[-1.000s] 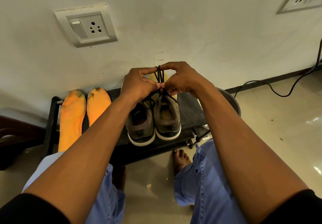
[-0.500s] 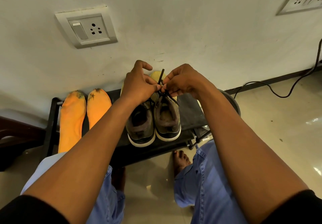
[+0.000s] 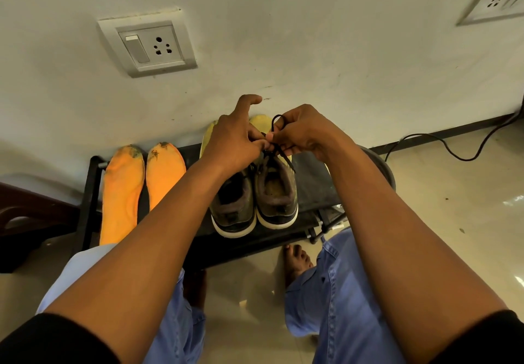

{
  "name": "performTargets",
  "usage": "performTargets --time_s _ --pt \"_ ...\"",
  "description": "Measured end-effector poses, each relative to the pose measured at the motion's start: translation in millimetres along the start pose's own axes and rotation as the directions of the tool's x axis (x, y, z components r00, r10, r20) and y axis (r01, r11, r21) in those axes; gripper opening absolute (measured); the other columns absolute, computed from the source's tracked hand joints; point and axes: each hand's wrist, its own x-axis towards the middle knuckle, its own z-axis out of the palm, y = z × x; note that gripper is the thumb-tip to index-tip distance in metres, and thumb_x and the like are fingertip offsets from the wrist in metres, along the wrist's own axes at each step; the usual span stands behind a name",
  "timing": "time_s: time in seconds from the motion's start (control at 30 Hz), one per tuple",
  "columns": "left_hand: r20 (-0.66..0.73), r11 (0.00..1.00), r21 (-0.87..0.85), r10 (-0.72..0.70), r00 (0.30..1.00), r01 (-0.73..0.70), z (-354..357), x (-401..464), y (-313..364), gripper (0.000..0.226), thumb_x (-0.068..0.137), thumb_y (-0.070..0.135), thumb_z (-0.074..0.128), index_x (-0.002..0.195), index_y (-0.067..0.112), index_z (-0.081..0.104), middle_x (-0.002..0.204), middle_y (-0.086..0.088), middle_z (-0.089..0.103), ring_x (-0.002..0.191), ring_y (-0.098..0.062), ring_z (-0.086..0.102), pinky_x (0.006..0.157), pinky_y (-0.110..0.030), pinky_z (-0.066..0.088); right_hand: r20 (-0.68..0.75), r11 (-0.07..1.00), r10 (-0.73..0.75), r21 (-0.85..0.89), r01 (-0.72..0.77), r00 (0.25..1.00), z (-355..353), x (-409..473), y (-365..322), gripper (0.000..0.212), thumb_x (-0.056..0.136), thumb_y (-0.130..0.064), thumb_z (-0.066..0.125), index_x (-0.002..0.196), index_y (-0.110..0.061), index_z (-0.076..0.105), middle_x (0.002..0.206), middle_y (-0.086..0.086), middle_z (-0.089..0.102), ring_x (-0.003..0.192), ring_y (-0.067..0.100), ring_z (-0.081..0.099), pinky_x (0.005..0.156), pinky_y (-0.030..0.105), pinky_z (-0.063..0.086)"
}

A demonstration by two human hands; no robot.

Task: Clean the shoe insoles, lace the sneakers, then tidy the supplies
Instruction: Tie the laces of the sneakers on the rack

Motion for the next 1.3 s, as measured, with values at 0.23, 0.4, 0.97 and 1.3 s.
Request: performTargets --time_s 0.23,0.4,0.97,1.3 --pt "0.043 0.903 -0.298 -0.310 0.950 0.308 4.3 7.4 2.1 0.061 0.098 0.016 0.062 0.151 0.023 0.033 0.092 0.006 0.068 0.087 -0.003 0.059 0.074 -0.020 0.045 -0.004 1.000 -0.007 -0.023 0.007 1.000 4.2 -1.0 -3.6 0.013 0.091 -0.004 0.071 0.091 -0.009 0.059 0.077 0.012 0.072 0.077 0.022 0.071 0.081 0.039 0.060" --pt "0.015 0.839 -0.449 -0.337 0.941 0.308 0.8 6.7 3.1 0.054 0.086 0.018 0.081 0.135 0.015 0.059 0.091 0.002 0.071 0.086 -0.008 0.068 0.075 -0.019 0.050 -0.009 0.999 -0.003 -0.037 0.003 1.000 4.1 1.1 -2.2 0.013 0.091 -0.006 0.072 0.102 0.002 0.070 0.081 0.013 0.074 0.072 0.018 0.069 0.079 0.036 0.060" --pt "0.109 0.798 -0.493 -0.339 0.935 0.347 -9.5 -1.1 9.6 0.015 0.081 0.006 0.083 0.094 0.002 0.078 0.085 -0.017 0.077 0.075 -0.026 0.077 0.070 -0.036 0.064 -0.063 0.999 0.025 -0.037 -0.027 0.998 5.7 5.8 -0.7 0.007 0.084 -0.001 0.076 0.088 -0.003 0.071 0.084 0.018 0.072 0.068 0.022 0.067 0.066 0.034 0.060" --pt "0.122 0.849 -0.388 -0.340 0.933 0.360 -2.3 2.1 0.2 0.020 0.082 0.008 0.082 0.102 0.010 0.080 0.083 -0.010 0.078 0.073 -0.024 0.077 0.076 -0.038 0.064 -0.040 0.996 -0.033 -0.089 0.029 0.999 3.9 7.7 0.9 0.006 0.089 -0.003 0.074 0.095 -0.003 0.073 0.078 0.011 0.070 0.064 0.016 0.066 0.067 0.031 0.061"
